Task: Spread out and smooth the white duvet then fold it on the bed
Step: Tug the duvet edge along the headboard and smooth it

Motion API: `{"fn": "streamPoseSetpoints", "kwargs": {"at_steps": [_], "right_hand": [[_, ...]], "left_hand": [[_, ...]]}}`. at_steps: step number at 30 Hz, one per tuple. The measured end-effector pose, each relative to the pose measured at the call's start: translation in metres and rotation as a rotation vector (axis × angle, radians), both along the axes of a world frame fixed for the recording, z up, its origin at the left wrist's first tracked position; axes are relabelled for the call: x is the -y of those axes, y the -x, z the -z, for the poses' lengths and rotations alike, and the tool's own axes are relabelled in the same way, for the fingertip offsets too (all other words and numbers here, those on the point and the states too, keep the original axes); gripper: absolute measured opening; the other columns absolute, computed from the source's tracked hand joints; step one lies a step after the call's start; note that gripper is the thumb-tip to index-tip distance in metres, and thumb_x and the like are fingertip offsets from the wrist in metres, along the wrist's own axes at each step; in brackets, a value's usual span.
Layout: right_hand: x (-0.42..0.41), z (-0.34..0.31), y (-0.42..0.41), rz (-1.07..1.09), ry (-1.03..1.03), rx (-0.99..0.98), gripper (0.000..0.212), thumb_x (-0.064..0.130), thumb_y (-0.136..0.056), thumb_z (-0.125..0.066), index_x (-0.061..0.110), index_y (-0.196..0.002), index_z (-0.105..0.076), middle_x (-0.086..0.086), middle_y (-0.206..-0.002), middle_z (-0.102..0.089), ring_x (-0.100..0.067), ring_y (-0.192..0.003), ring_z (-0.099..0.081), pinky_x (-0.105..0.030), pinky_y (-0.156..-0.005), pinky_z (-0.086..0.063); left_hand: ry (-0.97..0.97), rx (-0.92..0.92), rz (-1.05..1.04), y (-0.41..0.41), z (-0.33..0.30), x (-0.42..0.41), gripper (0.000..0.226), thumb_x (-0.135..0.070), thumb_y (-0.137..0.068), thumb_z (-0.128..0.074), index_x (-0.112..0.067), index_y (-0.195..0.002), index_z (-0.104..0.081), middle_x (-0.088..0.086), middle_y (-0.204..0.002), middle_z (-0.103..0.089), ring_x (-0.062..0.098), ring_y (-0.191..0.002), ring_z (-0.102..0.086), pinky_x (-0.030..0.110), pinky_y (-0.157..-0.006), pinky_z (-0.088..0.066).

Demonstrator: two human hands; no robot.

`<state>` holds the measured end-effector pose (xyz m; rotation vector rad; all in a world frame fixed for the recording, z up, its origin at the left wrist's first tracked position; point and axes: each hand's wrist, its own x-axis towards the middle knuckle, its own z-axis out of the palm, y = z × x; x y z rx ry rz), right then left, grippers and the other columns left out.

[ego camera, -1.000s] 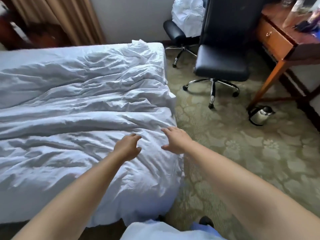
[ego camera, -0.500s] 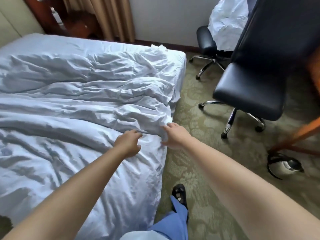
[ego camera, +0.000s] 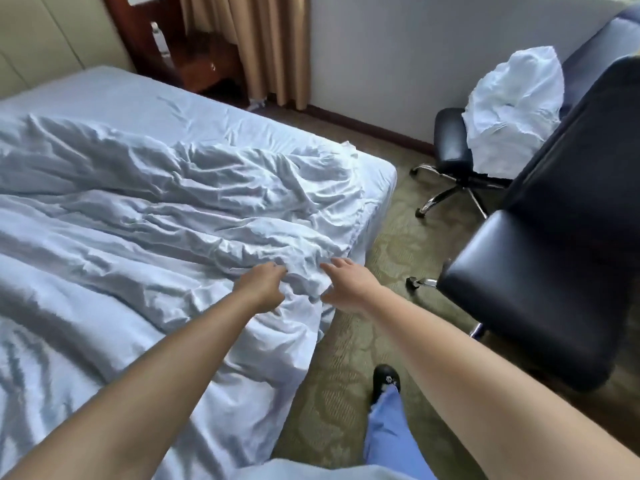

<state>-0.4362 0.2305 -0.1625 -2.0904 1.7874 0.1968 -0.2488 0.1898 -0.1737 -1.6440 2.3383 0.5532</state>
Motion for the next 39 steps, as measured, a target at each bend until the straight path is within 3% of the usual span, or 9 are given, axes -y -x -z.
{"fn": "streamPoseSetpoints", "kwargs": {"at_steps": [5,14,22,26,31,39], "right_hand": [[0.095,0.005,0.06,-0.103,-0.037,0.021,0.07,0.04,-0.091,-0.056,0.02,-0.15,-0.023,-0.007,-0.154,-0.024,-0.026,-0.142,-0.021,-0.041,-0.112,-0.029],[0.264,0.01,0.131,-0.225,-0.094,0.058,0.068,0.042,-0.09,-0.056,0.021,-0.148,-0.027,-0.004,-0.151,-0.03,-0.026,-0.139,-0.027,-0.038,-0.104,-0.035],[0.403,0.035,0.13,-0.43,-0.13,-0.058,0.063,0.039,-0.091,-0.056,0.018,-0.146,-0.032,-0.008,-0.151,-0.028,-0.027,-0.14,-0.024,-0.04,-0.109,-0.032],[0.469,0.043,0.132,-0.488,-0.2,-0.157,0.062,0.039,-0.091,-0.055,0.019,-0.145,-0.033,-0.006,-0.153,-0.025,-0.025,-0.143,-0.02,-0.04,-0.111,-0.03],[0.543,0.046,0.133,-0.561,-0.2,-0.191,0.057,0.039,-0.091,-0.055,0.018,-0.141,-0.04,-0.007,-0.145,-0.035,-0.025,-0.136,-0.03,-0.037,-0.108,-0.033],[0.654,0.096,0.13,-0.768,-0.237,-0.213,0.058,0.038,-0.092,-0.053,0.02,-0.145,-0.035,-0.008,-0.157,-0.016,-0.025,-0.142,-0.021,-0.037,-0.109,-0.031]], "left_hand": [[-0.037,0.038,-0.121,0.052,0.007,0.066,0.055,-0.022,-0.088,-0.052,-0.025,-0.142,-0.039,-0.002,-0.147,-0.037,0.02,-0.134,-0.038,0.039,-0.105,-0.039],[-0.056,0.06,-0.311,0.128,-0.002,0.192,0.049,-0.021,-0.091,-0.049,-0.023,-0.139,-0.04,-0.002,-0.145,-0.036,0.02,-0.133,-0.036,0.037,-0.101,-0.041],[-0.103,-0.062,-0.465,0.146,0.03,0.314,0.054,-0.025,-0.091,-0.051,-0.023,-0.143,-0.037,0.0,-0.145,-0.035,0.023,-0.131,-0.04,0.04,-0.102,-0.04],[-0.216,-0.143,-0.541,0.149,0.049,0.365,0.057,-0.02,-0.09,-0.048,-0.024,-0.145,-0.033,-0.001,-0.147,-0.033,0.022,-0.13,-0.04,0.038,-0.1,-0.042],[-0.257,-0.207,-0.63,0.156,0.058,0.416,0.058,-0.019,-0.093,-0.046,-0.024,-0.148,-0.028,-0.002,-0.153,-0.025,0.02,-0.134,-0.037,0.033,-0.101,-0.039],[-0.328,-0.292,-0.881,0.188,0.099,0.485,0.05,-0.019,-0.093,-0.048,-0.022,-0.142,-0.037,-0.003,-0.146,-0.032,0.021,-0.127,-0.044,0.035,-0.1,-0.042]]}}
